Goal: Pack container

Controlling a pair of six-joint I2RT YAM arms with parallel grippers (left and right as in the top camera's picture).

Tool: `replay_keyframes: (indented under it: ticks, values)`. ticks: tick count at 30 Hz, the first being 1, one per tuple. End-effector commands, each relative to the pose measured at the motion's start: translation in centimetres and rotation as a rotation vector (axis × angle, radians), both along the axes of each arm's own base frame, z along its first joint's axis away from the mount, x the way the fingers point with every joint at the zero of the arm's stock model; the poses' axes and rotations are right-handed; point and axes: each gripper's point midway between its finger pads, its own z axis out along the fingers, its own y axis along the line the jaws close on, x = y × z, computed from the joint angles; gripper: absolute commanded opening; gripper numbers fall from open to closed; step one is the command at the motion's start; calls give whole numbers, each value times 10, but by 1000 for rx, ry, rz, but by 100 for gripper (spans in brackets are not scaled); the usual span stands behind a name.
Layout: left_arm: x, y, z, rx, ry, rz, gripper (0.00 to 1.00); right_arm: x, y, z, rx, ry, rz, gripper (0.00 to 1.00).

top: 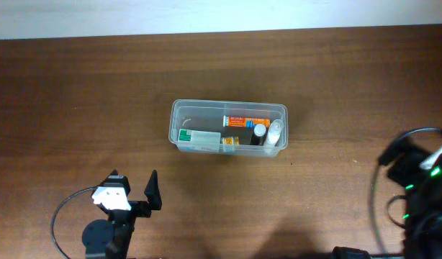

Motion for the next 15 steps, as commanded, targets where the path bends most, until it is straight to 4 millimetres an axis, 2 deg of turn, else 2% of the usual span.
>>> replay_keyframes:
  ticks: [1, 5, 8, 15]
  values:
    - [0, 0, -1, -8, -2, 2, 100, 0, 47, -59, -78, 80, 364, 98]
    - [0, 0, -1, -8, -2, 2, 100, -3, 58, -110, -54, 54, 420, 98]
    - [0, 0, -1, -8, -2, 2, 100, -3, 63, -135, -49, 17, 440, 98]
    - [0, 0, -1, -8, -2, 2, 100, -3, 69, -158, -41, -97, 445, 98]
